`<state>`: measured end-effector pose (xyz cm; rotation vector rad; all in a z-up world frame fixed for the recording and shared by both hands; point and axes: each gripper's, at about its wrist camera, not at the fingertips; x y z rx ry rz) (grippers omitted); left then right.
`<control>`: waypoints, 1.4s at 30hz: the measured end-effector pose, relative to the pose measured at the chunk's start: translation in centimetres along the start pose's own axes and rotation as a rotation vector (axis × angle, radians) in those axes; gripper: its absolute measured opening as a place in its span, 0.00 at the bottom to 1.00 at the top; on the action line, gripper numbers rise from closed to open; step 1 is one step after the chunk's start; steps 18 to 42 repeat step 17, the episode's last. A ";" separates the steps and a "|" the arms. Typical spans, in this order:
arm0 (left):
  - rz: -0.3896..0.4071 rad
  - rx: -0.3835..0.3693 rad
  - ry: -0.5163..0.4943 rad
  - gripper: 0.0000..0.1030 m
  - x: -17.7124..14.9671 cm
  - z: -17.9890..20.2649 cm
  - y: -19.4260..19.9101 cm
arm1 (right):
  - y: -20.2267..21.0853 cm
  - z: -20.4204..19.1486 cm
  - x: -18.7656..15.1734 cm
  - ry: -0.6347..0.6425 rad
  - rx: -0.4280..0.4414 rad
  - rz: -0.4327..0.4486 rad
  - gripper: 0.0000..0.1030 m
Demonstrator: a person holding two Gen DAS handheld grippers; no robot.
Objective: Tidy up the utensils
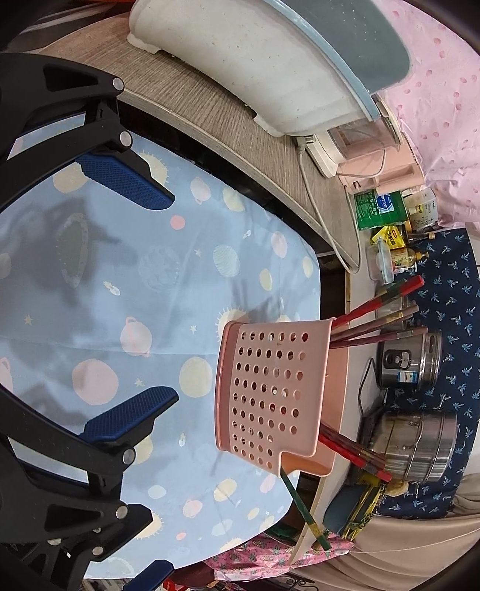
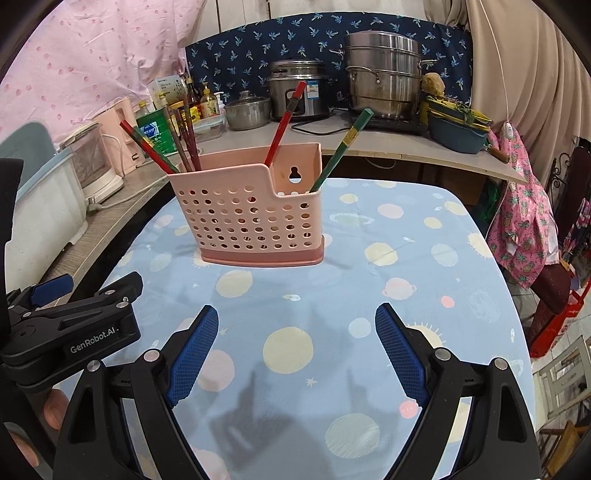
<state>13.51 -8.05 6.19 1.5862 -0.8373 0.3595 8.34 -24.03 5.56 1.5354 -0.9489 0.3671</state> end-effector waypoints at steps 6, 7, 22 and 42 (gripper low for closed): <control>-0.010 -0.007 -0.005 0.89 0.3 -0.1 -0.7 | -0.9 -0.1 0.3 0.001 0.001 -0.006 0.81; -0.010 -0.006 -0.004 0.89 0.3 -0.2 -0.8 | -1.0 -0.2 0.4 0.001 0.002 -0.006 0.81; -0.015 -0.011 -0.017 0.89 0.7 -0.1 -1.7 | -1.9 -0.6 0.8 0.016 -0.013 -0.008 0.82; -0.015 -0.011 -0.017 0.89 0.7 -0.1 -1.7 | -1.9 -0.6 0.8 0.016 -0.013 -0.008 0.82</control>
Point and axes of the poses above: each gripper's, at about its wrist camera, not at the fingertips, and y roughly against the way its jaws point, z to its right, x to its top, and after that the axes turned 11 degrees about -y, right-handed
